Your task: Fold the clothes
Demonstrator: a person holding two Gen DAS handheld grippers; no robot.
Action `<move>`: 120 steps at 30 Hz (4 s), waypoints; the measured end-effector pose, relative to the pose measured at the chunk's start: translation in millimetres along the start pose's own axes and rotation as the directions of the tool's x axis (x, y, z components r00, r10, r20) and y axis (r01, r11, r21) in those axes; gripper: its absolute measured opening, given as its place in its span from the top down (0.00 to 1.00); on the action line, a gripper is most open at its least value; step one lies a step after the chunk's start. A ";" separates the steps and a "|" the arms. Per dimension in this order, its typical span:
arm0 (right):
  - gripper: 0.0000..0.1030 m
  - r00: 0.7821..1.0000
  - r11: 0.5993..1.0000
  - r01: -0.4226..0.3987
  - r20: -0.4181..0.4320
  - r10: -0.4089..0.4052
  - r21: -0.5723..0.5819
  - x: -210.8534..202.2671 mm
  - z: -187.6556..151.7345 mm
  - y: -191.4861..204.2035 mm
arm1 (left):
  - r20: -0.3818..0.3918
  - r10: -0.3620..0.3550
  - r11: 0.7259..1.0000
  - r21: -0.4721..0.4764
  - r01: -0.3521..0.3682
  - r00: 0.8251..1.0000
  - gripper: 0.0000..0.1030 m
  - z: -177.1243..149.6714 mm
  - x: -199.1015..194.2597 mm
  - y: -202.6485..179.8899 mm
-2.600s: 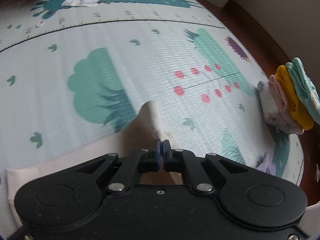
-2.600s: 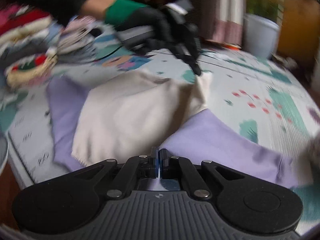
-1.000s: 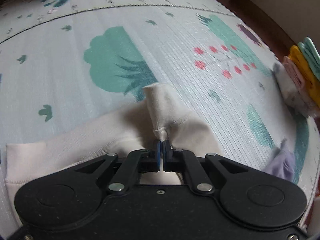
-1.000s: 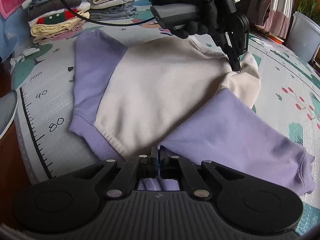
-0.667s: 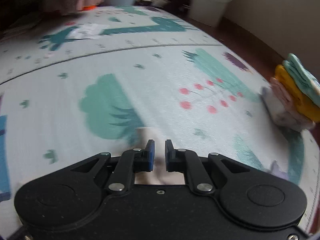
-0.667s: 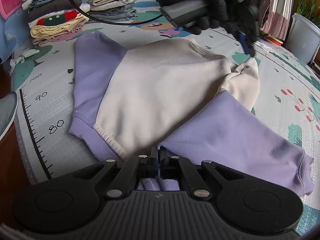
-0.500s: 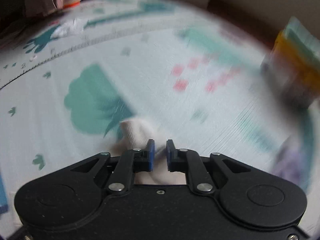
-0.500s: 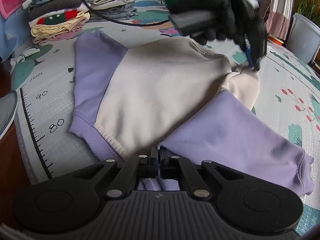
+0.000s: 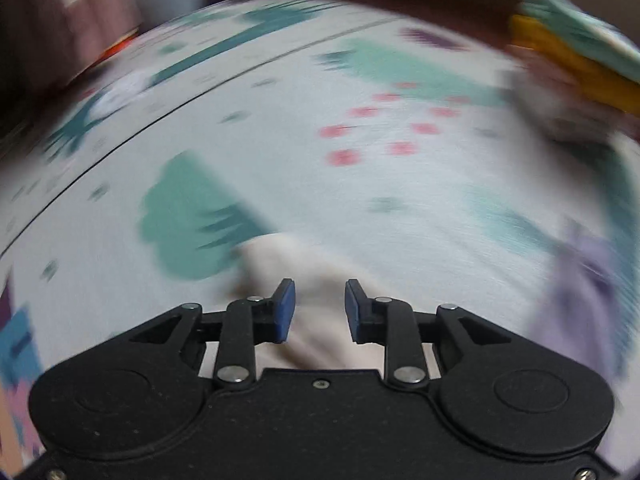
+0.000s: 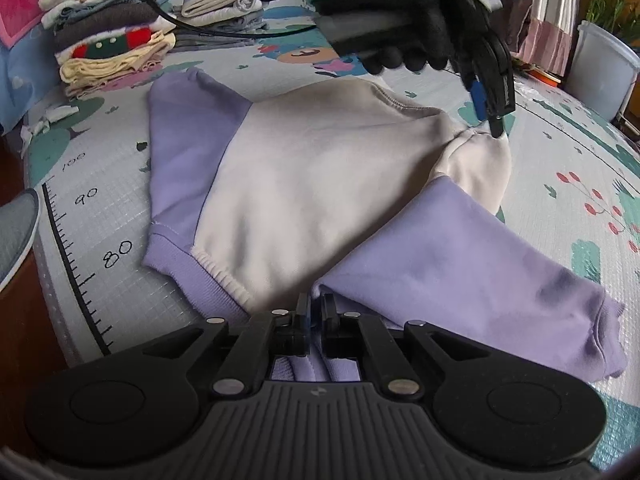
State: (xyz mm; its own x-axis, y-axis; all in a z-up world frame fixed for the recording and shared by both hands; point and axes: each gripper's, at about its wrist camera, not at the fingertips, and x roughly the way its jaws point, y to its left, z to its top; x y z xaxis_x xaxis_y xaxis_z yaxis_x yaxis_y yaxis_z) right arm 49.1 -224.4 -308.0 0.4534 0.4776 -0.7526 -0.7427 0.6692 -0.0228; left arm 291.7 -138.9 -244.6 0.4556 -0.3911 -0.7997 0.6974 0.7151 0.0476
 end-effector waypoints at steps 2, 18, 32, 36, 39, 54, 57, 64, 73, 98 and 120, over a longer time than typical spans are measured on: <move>0.89 1.000 1.000 0.002 0.002 -0.002 0.023 -5.4 -3.2 -1.5 | -0.060 -0.055 0.995 0.086 0.060 0.997 0.74 -14.8 0.4 -14.3; 0.74 0.999 0.996 0.044 -0.030 -0.042 0.076 -3.7 -21.1 -8.5 | -0.186 -0.078 0.974 0.195 0.114 0.980 0.61 -31.9 1.6 -44.5; 0.74 0.999 0.997 0.037 0.004 -0.037 0.063 -10.9 -20.7 -1.2 | -0.087 -0.210 0.978 -0.014 0.210 0.974 0.47 -16.5 -0.8 -30.7; 0.74 1.000 0.997 0.026 -0.003 -0.026 0.077 -9.7 -22.5 -1.7 | -0.084 -0.313 0.948 0.031 0.316 0.946 0.47 2.5 15.9 -66.8; 0.74 1.000 0.996 0.024 -0.001 -0.024 0.080 -8.3 -21.9 -2.3 | -0.101 -0.367 0.929 0.010 0.370 0.925 0.47 18.6 40.1 -88.3; 0.71 1.000 0.995 0.002 0.013 -0.003 0.103 -8.0 -24.2 -9.0 | -0.230 -0.352 0.923 0.074 0.377 0.907 0.78 57.3 83.4 -151.0; 0.69 1.000 0.993 0.003 0.012 -0.005 0.115 -8.0 -24.6 -10.7 | -0.178 -0.353 0.922 0.102 0.374 0.918 0.91 54.7 66.0 -141.4; 0.67 1.000 0.993 0.006 0.003 -0.006 0.120 -7.1 -23.7 -11.0 | 0.083 -0.384 0.918 -0.067 0.390 0.919 0.91 38.3 -4.3 -55.5; 0.62 1.000 0.996 0.020 -0.024 -0.018 0.087 -6.3 -13.0 -11.9 | 0.223 -0.280 0.885 -0.317 0.341 0.934 0.91 -4.9 -32.3 43.3; 0.55 0.999 0.999 -0.014 -0.030 0.015 0.036 -3.3 -12.4 -1.9 | 0.167 -0.164 0.898 -0.383 0.217 0.972 0.91 -36.4 -0.6 68.8; 0.64 0.994 0.997 0.046 0.095 -0.052 0.061 -20.0 12.9 -29.6 | 0.118 -0.032 0.999 -0.015 0.034 0.993 0.78 -12.1 -3.5 8.5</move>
State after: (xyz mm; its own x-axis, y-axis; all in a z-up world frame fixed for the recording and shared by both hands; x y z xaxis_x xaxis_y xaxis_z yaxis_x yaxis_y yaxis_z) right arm 68.4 -246.4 -283.8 0.5360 0.4941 -0.6845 -0.6896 0.7240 -0.0174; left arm 289.4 -124.5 -248.6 0.4948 -0.4794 -0.7248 0.7044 0.7098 0.0115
